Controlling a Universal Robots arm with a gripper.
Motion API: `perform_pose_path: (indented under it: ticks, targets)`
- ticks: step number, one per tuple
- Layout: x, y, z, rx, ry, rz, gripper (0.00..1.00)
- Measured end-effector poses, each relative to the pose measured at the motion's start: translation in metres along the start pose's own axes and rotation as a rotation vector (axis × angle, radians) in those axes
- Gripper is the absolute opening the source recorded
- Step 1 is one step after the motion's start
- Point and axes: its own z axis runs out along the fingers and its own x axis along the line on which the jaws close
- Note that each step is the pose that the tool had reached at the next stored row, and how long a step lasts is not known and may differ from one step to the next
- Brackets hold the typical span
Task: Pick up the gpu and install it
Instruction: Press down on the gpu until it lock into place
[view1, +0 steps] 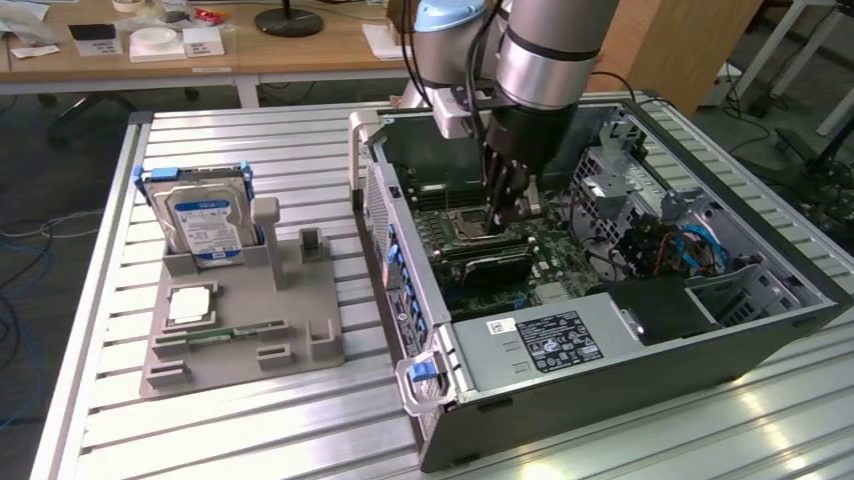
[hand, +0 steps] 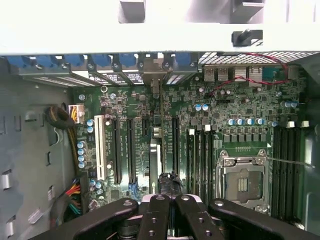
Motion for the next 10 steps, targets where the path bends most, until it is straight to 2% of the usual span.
perform_pose_path:
  ticks: [5,10]
  targets:
    - [-0.0002,-0.0001,-0.0083,0.0000,0.0001,0.000,0.11]
    - [-0.0002,-0.0001,-0.0086,0.0000,0.0001,0.000,0.11]
